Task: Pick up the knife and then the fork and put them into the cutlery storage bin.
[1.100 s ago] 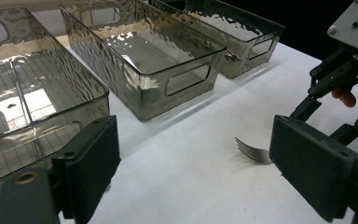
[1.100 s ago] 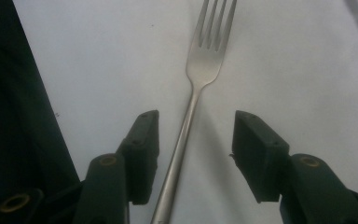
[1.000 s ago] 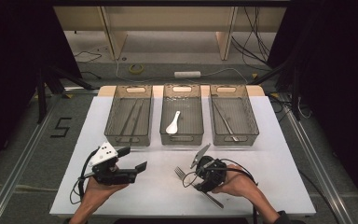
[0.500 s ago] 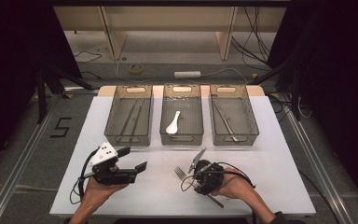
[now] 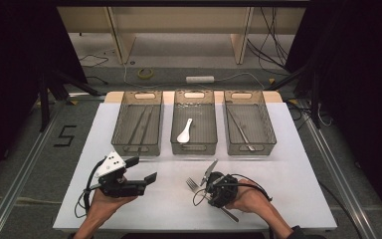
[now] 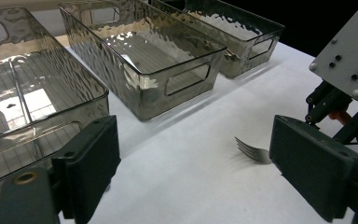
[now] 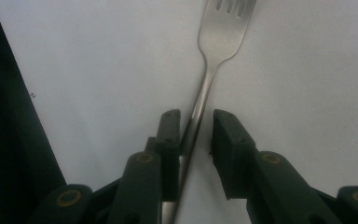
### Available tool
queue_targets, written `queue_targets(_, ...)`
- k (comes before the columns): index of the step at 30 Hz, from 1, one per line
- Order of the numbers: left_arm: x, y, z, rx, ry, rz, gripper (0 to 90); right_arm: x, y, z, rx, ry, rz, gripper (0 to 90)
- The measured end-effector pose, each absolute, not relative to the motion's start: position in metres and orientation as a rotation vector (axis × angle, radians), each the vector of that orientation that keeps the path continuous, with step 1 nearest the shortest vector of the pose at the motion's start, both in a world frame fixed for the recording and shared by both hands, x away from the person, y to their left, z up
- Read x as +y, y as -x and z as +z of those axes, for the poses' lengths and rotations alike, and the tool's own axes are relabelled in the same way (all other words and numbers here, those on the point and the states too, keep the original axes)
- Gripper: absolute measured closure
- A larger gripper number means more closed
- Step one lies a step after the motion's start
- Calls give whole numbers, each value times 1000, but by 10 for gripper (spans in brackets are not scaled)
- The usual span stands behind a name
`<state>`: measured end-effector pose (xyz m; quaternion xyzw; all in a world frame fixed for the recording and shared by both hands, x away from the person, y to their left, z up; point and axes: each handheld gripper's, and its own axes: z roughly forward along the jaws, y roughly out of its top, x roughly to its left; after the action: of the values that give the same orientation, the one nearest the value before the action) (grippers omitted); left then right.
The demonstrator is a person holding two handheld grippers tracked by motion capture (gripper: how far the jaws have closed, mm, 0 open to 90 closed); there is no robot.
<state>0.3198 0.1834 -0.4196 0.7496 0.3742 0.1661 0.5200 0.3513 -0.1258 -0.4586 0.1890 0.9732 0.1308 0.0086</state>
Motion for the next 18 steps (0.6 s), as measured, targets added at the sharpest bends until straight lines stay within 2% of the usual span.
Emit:
queue_targets(10,182,-320,-420,898,-1798,401,155,-126,-352,-459,3031,-587,400,800)
queue_targets(18,182,-320,-420,891,-1806,400,155,-126,-354,-459,3041,-569,387,814)
